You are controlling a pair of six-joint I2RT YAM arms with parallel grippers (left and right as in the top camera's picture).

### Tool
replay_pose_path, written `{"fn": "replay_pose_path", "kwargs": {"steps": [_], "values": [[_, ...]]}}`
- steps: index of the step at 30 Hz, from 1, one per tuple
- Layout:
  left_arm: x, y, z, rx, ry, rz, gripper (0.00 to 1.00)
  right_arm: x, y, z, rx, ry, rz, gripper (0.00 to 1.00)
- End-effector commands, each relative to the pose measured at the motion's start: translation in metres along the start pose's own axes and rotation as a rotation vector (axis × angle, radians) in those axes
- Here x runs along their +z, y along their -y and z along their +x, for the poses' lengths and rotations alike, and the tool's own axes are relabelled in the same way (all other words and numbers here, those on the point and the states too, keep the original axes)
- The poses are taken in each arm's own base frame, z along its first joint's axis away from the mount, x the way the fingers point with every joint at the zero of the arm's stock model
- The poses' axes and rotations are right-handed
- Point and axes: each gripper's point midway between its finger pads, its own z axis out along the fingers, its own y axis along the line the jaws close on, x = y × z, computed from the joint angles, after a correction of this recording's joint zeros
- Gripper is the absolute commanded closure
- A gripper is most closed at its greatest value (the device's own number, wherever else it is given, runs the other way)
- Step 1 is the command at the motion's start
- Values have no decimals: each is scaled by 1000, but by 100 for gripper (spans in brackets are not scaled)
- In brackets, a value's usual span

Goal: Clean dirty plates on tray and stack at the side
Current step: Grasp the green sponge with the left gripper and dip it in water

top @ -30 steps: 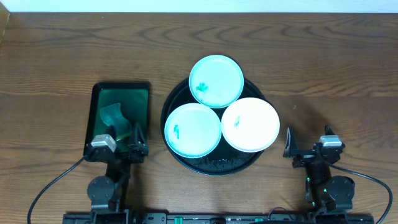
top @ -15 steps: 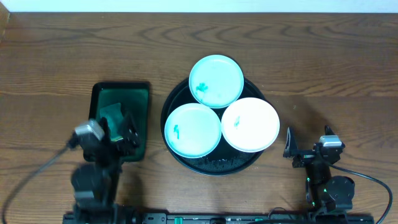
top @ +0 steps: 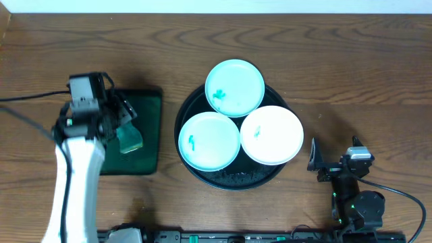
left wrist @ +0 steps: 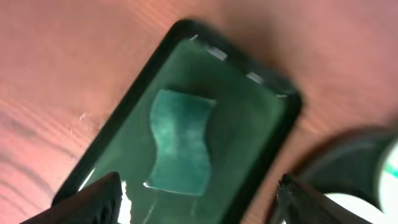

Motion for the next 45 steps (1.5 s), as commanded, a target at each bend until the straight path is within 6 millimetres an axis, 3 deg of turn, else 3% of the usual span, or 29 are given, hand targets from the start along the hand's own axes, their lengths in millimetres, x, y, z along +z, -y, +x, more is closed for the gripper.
{"fn": "replay_pose_path", "kwargs": {"steps": [1, 8, 14, 16, 22, 25, 28, 32, 34, 37, 39, 42, 45], "values": [[25, -7, 7, -54, -101, -21, 20, 0, 2, 1, -8, -1, 10, 1], [81, -1, 40, 94, -314, 30, 19, 0, 2, 1, -8, -1, 10, 1], [110, -5, 54, 98, -387, 1, 26, 0, 2, 1, -8, -1, 10, 1], [115, -5, 55, 111, -389, 2, 29, 0, 2, 1, -8, -1, 10, 1], [128, -13, 56, 129, -388, -43, 50, 0, 2, 1, -8, -1, 10, 1], [129, -13, 57, 129, -394, -46, 50, 0, 2, 1, -8, -1, 10, 1], [130, -19, 56, 136, -381, -79, 37, 0, 2, 1, -8, -1, 10, 1], [133, -26, 53, 143, -358, -114, 37, 0, 2, 1, -8, -1, 10, 1], [133, -25, 52, 142, -355, -113, 43, 0, 2, 1, -8, -1, 10, 1], [133, -25, 53, 138, -357, -111, 76, 0, 2, 1, -8, -1, 10, 1], [133, -25, 54, 138, -358, -111, 91, 0, 2, 1, -8, -1, 10, 1], [128, -24, 51, 138, -354, -110, 93, 0, 2, 1, -8, -1, 10, 1], [110, -21, 38, 132, -326, -101, 93, 0, 2, 1, -8, -1, 10, 1]]}}
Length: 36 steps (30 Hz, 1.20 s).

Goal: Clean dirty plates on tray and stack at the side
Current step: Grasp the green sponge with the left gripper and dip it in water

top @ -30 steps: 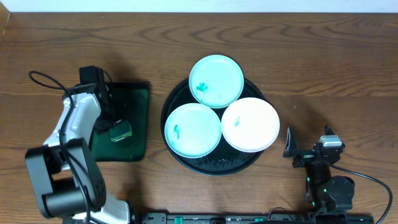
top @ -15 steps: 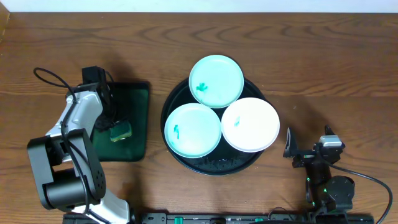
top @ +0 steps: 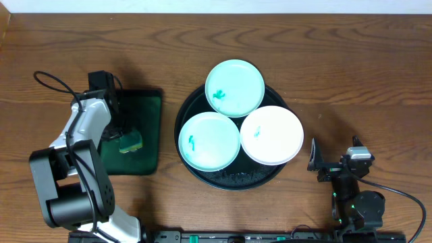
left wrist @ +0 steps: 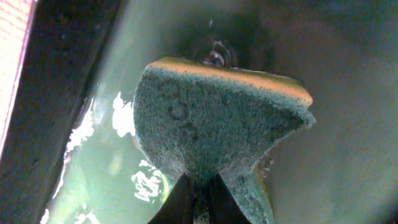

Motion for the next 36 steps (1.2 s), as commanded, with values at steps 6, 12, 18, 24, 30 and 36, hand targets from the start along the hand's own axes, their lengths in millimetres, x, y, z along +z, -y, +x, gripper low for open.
{"fn": "replay_pose_path", "kwargs": {"steps": [6, 12, 18, 24, 30, 36], "values": [[-81, -2, -18, -38, 189, 46, 93, 0, 2, 1, -8, -1, 10, 1], [-78, -2, -18, -38, 202, 49, 48, 0, 2, 1, -8, -1, 10, 1], [-21, -3, -5, -31, 81, 14, 15, 0, 2, 1, -8, -1, 10, 1], [18, -3, 6, -7, -18, -14, 18, 0, 2, 1, -8, -1, 10, 1], [18, -3, 4, -7, -16, -14, 54, 0, 2, 1, -8, -1, 10, 1], [6, -3, 1, -9, -1, -10, 92, 0, 2, 1, -8, -1, 10, 1]]}}
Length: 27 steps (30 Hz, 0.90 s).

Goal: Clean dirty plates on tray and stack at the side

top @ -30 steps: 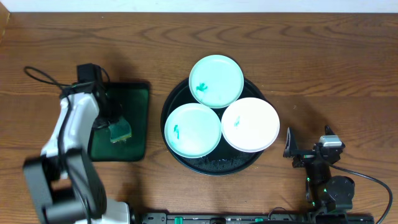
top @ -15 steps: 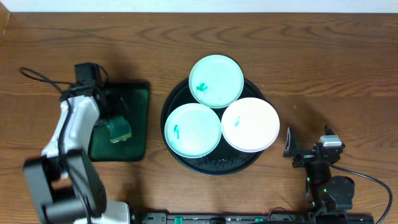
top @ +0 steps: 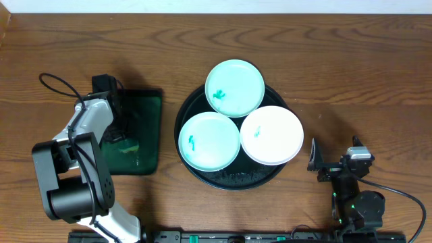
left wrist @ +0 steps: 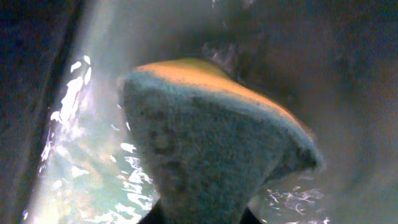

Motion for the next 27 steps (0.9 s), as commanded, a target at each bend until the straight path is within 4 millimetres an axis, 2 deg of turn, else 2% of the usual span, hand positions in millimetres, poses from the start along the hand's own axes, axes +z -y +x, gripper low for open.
{"fn": "replay_pose_path", "kwargs": {"steps": [1, 9, 11, 15, 17, 19, 20, 21, 22, 23, 25, 27], "values": [[-17, -2, -7, -8, 37, 2, 92, 0, 2, 1, -8, -1, 10, 1], [-68, 2, -17, -48, 166, 64, 92, 0, 2, 1, -8, -1, 10, 1], [-66, 3, -21, -50, 184, 70, 93, 0, 2, 1, -8, -1, 10, 1], [-43, 3, -13, -67, 137, 58, 93, 0, 2, 1, -8, -1, 10, 1], [-47, 2, -14, -59, 140, 57, 93, 0, 2, -3, -9, 14, 11, 1], [-65, 4, -21, -74, 169, 72, 93, -1, 1, -15, -4, 62, 2, 1], [-79, 7, -25, -73, 192, 99, 93, -1, -7, -23, 34, 93, -45, 1], [-101, 15, -28, -62, 229, 155, 93, -4, -23, -30, 93, 116, -141, 1], [-113, 17, -28, -53, 257, 176, 93, -5, -31, -30, 114, 110, -190, 1], [-122, 15, -27, -53, 281, 179, 93, -7, -33, -39, 139, 144, -206, 1], [-126, 10, -23, -60, 305, 161, 93, -16, -47, -65, 224, 232, -308, 1], [-115, 5, -15, -63, 281, 139, 93, -33, -64, -97, 179, 363, -419, 1]]}}
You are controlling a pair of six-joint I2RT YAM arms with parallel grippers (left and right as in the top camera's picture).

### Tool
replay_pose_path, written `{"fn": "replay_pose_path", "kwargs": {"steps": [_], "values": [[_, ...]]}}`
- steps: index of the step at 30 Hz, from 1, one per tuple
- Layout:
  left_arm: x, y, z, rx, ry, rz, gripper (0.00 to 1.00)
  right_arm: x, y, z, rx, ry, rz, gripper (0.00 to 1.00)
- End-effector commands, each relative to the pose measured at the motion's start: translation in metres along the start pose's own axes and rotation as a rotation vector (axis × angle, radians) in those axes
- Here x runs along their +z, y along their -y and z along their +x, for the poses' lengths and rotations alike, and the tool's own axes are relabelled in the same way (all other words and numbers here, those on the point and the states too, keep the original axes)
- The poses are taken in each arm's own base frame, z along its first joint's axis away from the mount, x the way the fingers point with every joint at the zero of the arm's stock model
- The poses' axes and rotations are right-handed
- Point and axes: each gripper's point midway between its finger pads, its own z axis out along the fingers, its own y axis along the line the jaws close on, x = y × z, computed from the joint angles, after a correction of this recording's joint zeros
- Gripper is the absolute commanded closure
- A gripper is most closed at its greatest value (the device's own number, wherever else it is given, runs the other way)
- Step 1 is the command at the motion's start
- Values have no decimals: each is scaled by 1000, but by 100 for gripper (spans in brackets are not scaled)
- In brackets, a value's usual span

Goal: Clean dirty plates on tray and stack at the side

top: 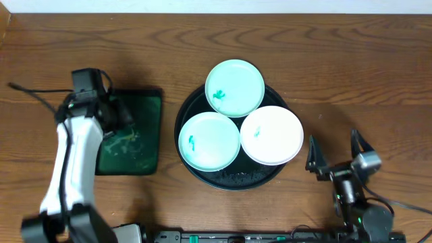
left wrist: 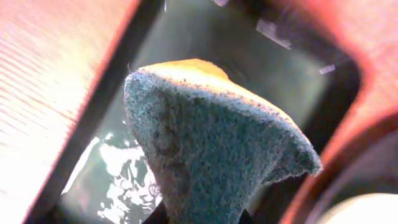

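My left gripper [top: 119, 116] is shut on a green sponge with a yellow back [left wrist: 205, 143], pinched into a cone. It hangs above the wet green rectangular tray [top: 138, 145]. The round black tray [top: 229, 179] carries three plates. The teal plate at the back [top: 234, 88] and the teal plate at the front left [top: 209, 140] both have green smears. The white plate at the right [top: 272, 135] has a small green mark. My right gripper [top: 334, 154] stands open to the right of the round tray, holding nothing.
Wet streaks glisten on the bottom of the green tray [left wrist: 118, 168]. A pale plate rim [left wrist: 367, 211] shows at the lower right corner of the left wrist view. Bare wooden tabletop [top: 351, 67] surrounds both trays.
My left gripper, still shut on the sponge, now sits higher, with the whole green tray showing below it. The right gripper has turned, and both its fingers show spread.
At first my left gripper was open above the sponge lying flat in the green tray. Then it was shut on the sponge, down in the wet tray, and stayed there. Now it holds the sponge clear above the tray. The plates have not moved.
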Motion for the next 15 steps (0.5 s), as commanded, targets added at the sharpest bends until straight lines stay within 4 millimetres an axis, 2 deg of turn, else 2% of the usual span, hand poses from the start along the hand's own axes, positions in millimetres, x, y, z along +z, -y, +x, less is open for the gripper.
{"fn": "replay_pose_path", "kwargs": {"steps": [1, 3, 8, 9, 11, 13, 15], "values": [[-1, -4, 5, -6, -2, -8, 93, -6, -40, -34, 65, 101, -225, 1], [3, -7, 13, -5, -32, -17, 93, -1, -40, -50, 75, 81, -202, 1], [-2, -4, 9, -5, -13, -2, 93, 28, -30, -47, 2, -365, -105, 1], [-3, -3, 9, -5, -10, -1, 93, 36, -38, -45, -33, -470, -167, 1], [-3, -3, 9, -5, -8, 0, 93, 44, -68, -44, -90, -593, -400, 1], [-3, -4, 9, -5, -9, -1, 93, 55, -92, -51, -27, -647, -589, 1], [-3, -4, 10, -5, -12, -2, 93, 74, -109, -64, 62, -634, -739, 1]]}}
